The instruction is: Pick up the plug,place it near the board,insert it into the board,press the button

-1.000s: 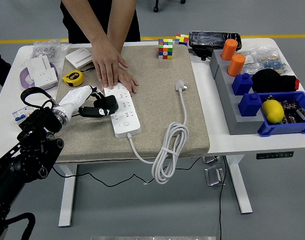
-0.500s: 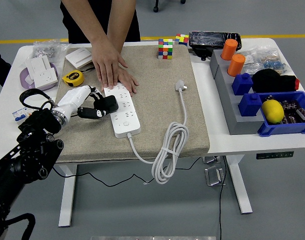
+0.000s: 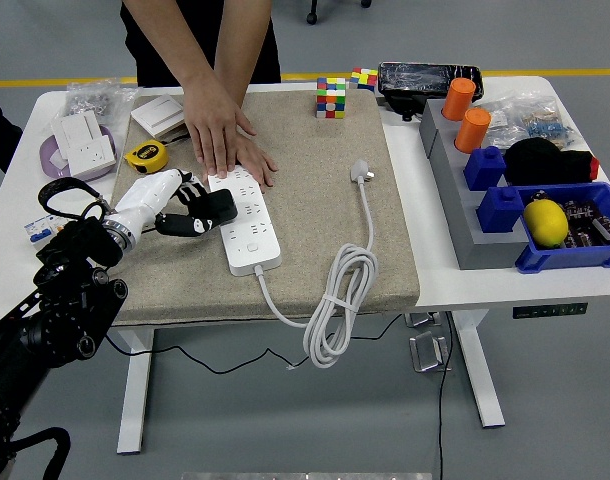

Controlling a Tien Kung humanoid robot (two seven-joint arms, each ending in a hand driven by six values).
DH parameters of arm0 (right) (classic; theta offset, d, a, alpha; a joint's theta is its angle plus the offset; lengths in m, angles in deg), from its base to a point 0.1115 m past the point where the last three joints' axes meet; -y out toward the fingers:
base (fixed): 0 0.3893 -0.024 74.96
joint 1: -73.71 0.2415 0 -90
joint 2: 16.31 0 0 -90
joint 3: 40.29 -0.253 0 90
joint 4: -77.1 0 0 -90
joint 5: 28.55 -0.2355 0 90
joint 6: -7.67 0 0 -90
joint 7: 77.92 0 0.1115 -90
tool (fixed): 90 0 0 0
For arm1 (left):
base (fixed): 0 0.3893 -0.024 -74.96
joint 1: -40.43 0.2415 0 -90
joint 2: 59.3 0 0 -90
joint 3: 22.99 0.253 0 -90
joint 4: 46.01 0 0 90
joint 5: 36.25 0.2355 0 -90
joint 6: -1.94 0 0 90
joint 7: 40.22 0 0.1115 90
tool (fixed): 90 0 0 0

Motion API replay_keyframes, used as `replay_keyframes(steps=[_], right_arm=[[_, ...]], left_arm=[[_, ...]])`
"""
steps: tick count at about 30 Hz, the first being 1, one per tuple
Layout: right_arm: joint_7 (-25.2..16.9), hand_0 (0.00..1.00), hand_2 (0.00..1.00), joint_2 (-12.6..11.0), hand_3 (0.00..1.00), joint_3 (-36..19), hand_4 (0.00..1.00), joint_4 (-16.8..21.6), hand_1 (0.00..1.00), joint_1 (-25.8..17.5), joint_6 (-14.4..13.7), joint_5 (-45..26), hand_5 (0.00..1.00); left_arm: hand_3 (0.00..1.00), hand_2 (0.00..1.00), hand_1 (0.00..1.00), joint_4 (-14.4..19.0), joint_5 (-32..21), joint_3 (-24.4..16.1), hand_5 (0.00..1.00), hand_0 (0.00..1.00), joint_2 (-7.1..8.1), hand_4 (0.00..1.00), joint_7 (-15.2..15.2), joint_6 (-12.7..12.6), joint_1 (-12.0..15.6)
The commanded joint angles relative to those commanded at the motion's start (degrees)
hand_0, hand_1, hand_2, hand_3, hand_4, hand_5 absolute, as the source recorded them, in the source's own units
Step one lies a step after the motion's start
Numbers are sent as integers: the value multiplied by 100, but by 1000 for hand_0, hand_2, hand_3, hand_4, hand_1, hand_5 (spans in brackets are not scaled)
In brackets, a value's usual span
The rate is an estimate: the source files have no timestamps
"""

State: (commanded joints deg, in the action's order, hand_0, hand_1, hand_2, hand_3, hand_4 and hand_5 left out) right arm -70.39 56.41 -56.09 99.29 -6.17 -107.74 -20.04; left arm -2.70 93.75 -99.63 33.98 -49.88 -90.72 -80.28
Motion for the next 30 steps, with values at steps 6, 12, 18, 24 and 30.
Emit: replay_keyframes(steps=[6,12,18,24,30], right_arm=[[1,833,746,5,776,-25,998,0,758,3,-2,7,998],[3,833,746,16,776,-46,998,-3,756,-7,-2,5,998],[2,831,745,19,776,-73,998,-5,758,-11,-2,7,998],[3,832,745,27,776,-101,998,-6,757,-23,-3,16,998],[2,832,745,27,776,-88,998,-5,757,-28,-3,20,998]], left_arm=[[503,489,540,74,0,-64,49,597,9,527,-17,57,31],[496,485,537,351,0,-194,52,595,41,525,12,128,146],[496,482,535,825,0,-408,42,587,75,512,40,242,336],[498,482,537,1208,0,-542,31,578,155,492,16,286,534],[501,484,537,1064,0,-760,38,579,228,496,-25,241,628]])
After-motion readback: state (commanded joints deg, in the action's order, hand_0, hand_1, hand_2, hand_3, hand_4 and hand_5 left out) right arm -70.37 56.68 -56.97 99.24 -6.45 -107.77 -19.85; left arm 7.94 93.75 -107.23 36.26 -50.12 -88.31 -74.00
